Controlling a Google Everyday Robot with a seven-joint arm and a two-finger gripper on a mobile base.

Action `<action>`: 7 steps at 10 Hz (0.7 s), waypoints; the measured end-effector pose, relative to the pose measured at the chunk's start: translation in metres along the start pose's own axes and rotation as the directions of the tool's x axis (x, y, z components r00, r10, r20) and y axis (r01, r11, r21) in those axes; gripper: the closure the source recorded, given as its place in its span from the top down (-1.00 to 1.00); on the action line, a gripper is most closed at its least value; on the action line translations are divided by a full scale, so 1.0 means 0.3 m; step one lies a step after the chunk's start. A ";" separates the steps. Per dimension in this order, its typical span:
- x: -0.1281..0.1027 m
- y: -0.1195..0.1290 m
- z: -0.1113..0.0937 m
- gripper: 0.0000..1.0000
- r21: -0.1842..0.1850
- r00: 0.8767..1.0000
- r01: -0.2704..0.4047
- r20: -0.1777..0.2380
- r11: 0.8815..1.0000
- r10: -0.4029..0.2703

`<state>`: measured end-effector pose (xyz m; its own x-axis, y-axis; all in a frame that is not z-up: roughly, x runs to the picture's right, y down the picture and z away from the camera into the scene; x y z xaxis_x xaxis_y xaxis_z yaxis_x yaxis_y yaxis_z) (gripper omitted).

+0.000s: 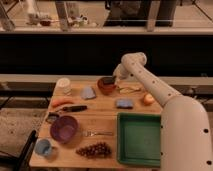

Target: Place eraser in red bowl

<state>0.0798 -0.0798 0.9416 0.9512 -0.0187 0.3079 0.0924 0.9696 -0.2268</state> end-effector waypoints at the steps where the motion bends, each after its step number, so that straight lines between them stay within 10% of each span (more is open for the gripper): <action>1: 0.004 0.003 -0.007 -0.81 0.001 1.000 0.002 -0.001 1.000 -0.002; 7: -0.041 0.003 0.018 0.29 -0.001 0.999 0.019 0.026 1.000 -0.019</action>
<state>0.0664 -0.0774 0.9427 0.9412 -0.0305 0.3365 0.1107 0.9688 -0.2217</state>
